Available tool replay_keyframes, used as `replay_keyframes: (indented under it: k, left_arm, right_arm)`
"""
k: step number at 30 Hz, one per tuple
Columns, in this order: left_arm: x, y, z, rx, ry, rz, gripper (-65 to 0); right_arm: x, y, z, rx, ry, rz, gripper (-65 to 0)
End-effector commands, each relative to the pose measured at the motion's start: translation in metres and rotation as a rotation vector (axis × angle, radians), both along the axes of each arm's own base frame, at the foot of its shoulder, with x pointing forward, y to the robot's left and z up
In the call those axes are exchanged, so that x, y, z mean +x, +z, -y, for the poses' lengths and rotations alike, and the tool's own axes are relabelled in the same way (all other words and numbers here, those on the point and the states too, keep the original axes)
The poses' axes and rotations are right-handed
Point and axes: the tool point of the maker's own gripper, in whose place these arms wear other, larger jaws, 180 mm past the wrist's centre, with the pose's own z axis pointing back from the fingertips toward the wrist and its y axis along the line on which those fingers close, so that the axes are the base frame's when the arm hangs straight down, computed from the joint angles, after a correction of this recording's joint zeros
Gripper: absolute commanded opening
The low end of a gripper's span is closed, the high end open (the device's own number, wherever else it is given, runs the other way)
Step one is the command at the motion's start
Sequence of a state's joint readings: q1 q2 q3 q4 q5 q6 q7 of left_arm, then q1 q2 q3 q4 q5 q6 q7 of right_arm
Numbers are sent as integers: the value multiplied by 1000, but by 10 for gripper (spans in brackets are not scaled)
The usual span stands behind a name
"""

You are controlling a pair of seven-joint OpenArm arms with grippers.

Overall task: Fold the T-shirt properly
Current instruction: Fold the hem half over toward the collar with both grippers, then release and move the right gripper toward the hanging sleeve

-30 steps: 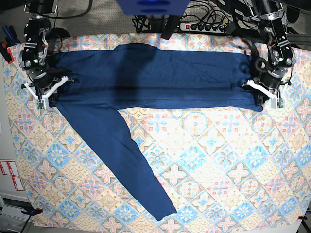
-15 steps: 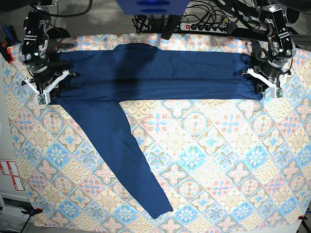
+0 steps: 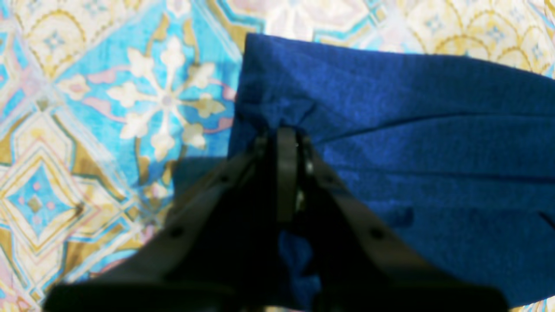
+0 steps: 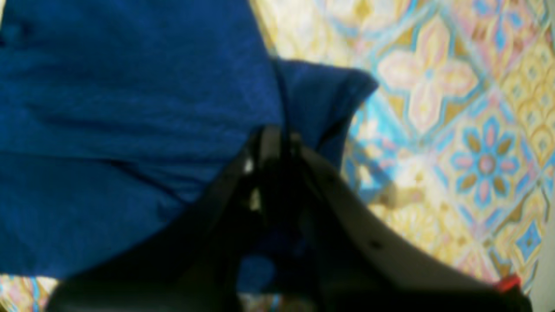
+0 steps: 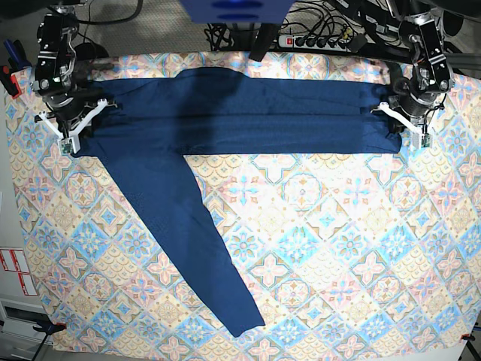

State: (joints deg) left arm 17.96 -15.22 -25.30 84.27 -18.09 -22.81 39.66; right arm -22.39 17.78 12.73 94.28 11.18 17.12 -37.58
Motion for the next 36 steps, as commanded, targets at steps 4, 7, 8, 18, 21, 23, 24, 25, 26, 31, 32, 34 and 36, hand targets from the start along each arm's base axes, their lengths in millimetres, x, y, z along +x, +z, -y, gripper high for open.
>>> replay_keyframes:
  k: [4, 7, 8, 18, 21, 23, 24, 25, 26, 31, 32, 34, 36]
  left_arm:
    - [6, 9, -6, 15, 1, 31, -481]
    - [8, 12, -6, 11, 1, 40, -393]
    - [8, 12, -5, 9, 4, 41, -377]
    - [31, 62, -9, -119, 118, 254, -336]
    - [38, 76, -5, -143, 118, 306, -336]
    - [41, 82, 0, -170, 121, 331, -338]
    - [42, 82, 3, -188, 129, 337, -339]
    - [43, 85, 4, -196, 130, 348, -340]
    - [43, 87, 5, -203, 130, 355, -340]
    - [36, 80, 11, -225, 144, 341, -340]
    - [36, 79, 12, -226, 145, 340, -340]
    - [35, 78, 13, -230, 148, 338, -340]
    - [35, 78, 13, -230, 148, 338, -340]
  right_arm:
    - [6, 10, 10, -26, -9, 22, -618]
    - [7, 11, 10, -27, -11, 24, -549]
    - [7, 11, 11, -28, -12, 26, -525]
    - [44, 37, 3, -15, 9, 174, -426]
    - [83, 52, -26, 14, 79, 238, -425]
    - [106, 56, -49, 34, 139, 260, -424]
    - [119, 59, -59, 41, 165, 271, -424]
    - [128, 59, -64, 45, 178, 264, -424]
    - [139, 57, -69, 47, 190, 251, -424]
    - [186, 41, -81, 59, 220, 194, -424]
    - [193, 37, -82, 60, 226, 187, -424]
    - [205, 31, -86, 61, 239, 180, -424]
    - [215, 26, -87, 59, 249, 169, -424]
